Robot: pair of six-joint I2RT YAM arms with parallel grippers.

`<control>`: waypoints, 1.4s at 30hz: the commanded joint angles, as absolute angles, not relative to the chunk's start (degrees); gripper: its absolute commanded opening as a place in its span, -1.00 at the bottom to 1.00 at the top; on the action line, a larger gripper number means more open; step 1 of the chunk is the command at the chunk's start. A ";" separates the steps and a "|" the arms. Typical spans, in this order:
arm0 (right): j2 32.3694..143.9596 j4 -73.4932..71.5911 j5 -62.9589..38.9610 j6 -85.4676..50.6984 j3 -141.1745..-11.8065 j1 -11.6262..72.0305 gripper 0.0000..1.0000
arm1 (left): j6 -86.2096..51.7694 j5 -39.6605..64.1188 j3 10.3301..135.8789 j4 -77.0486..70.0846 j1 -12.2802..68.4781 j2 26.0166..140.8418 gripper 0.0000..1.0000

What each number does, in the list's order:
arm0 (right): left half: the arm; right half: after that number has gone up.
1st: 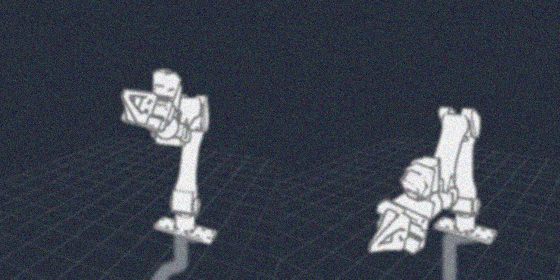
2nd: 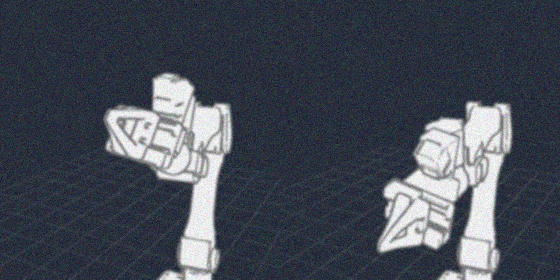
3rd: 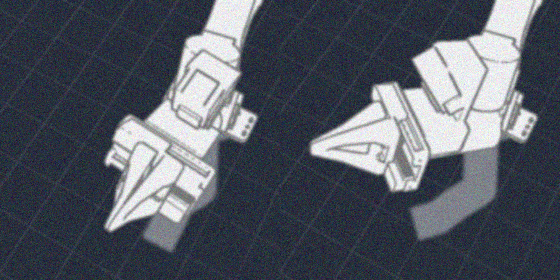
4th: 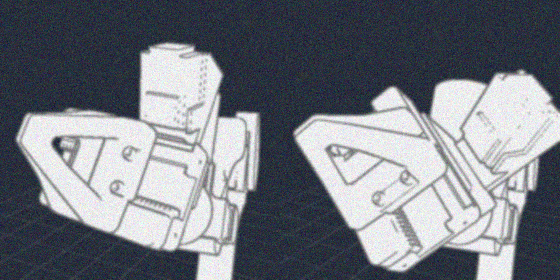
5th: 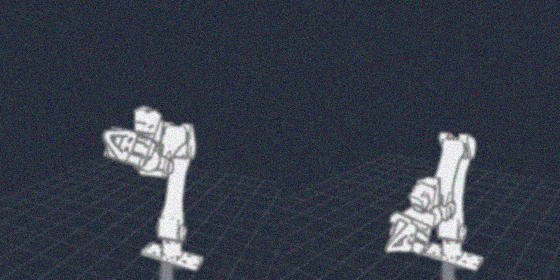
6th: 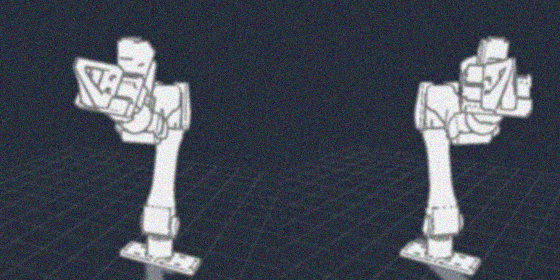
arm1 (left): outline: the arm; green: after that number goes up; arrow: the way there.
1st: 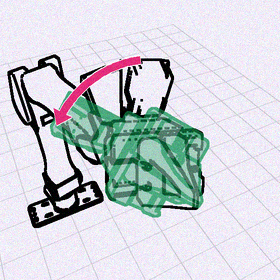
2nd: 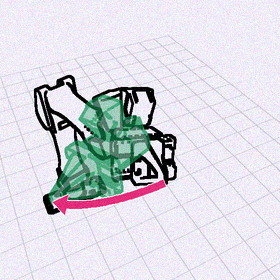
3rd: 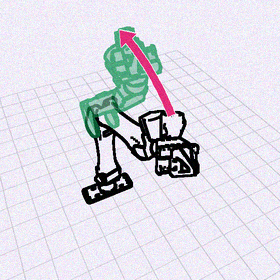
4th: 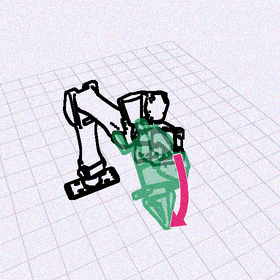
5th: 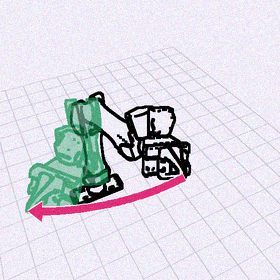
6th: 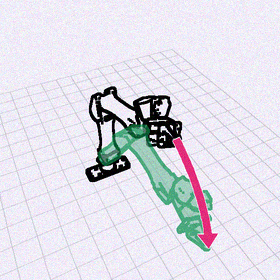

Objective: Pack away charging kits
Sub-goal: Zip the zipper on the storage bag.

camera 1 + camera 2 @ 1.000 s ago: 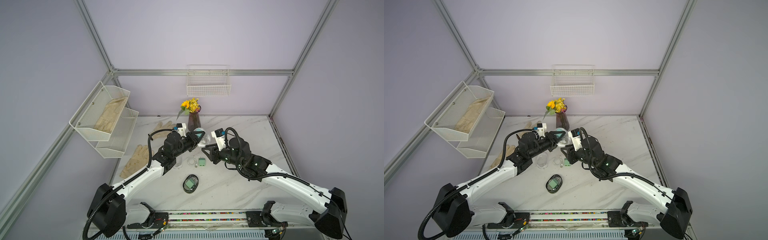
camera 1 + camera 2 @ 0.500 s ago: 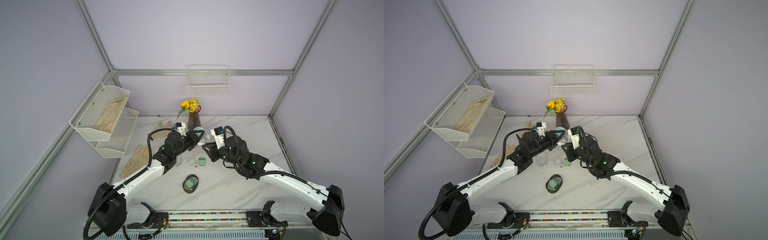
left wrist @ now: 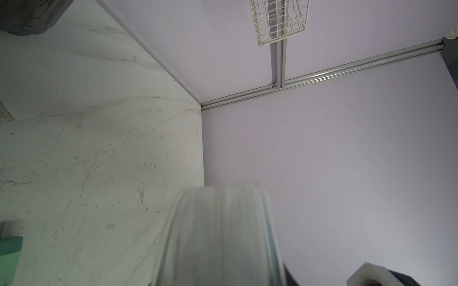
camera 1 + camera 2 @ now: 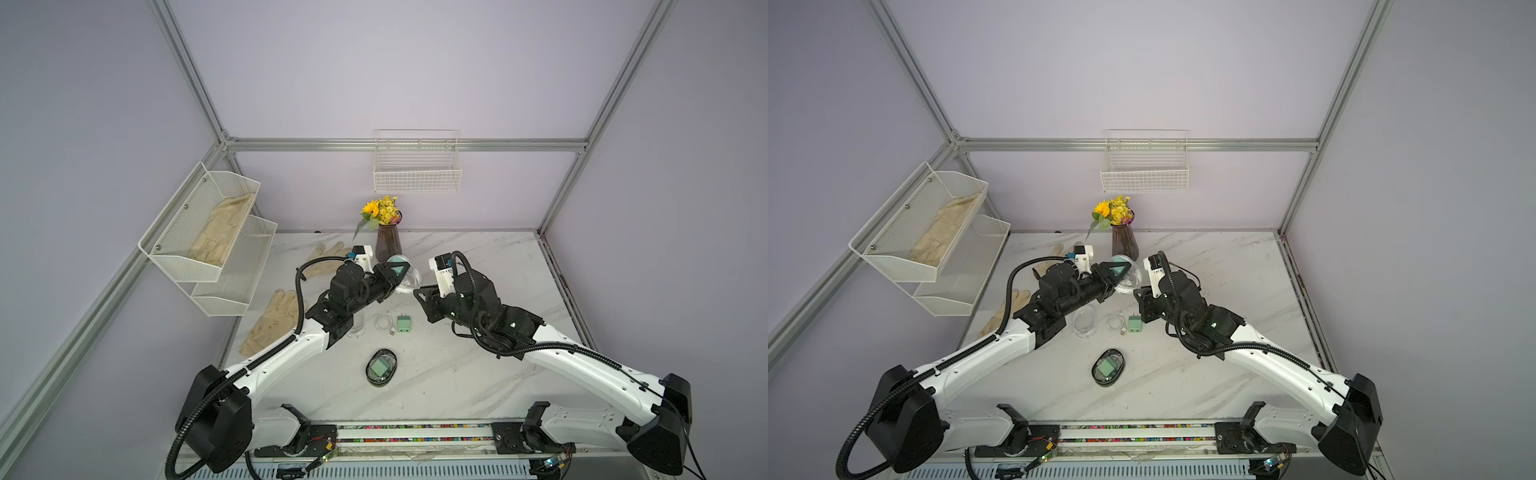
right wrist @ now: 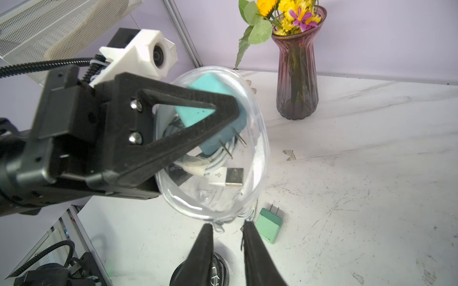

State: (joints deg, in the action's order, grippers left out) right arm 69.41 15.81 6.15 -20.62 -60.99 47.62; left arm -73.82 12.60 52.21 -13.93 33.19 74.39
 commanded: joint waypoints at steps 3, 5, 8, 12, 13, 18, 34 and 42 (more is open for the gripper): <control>67.58 14.62 4.26 -19.78 -61.96 47.55 -0.40 | -71.71 12.39 59.05 -15.69 33.39 72.08 -0.81; 68.62 14.18 3.26 -19.78 -62.22 47.54 -0.40 | -71.72 12.45 59.06 -15.79 33.40 72.16 -0.81; 69.93 12.74 1.74 -19.99 -62.21 47.55 -0.40 | -71.70 12.41 59.06 -15.67 33.41 72.22 -0.81; 71.54 11.90 1.51 -19.95 -62.71 47.55 -0.40 | -71.57 12.44 58.98 -15.49 33.40 72.05 -0.81; 71.65 11.74 1.50 -19.96 -62.67 47.54 -0.40 | -71.54 12.40 59.02 -15.51 33.39 72.00 -0.81; 72.13 10.63 1.39 -19.87 -62.94 47.54 -0.41 | -71.57 12.91 59.04 -16.21 33.39 72.25 -0.81; 71.41 14.52 6.10 -17.96 -63.13 47.55 -1.00 | -71.10 13.67 58.95 -16.19 32.79 71.55 -0.79; 69.23 18.35 5.64 -15.52 -63.52 47.48 -1.00 | -69.24 13.72 59.92 -13.36 31.46 70.62 -0.78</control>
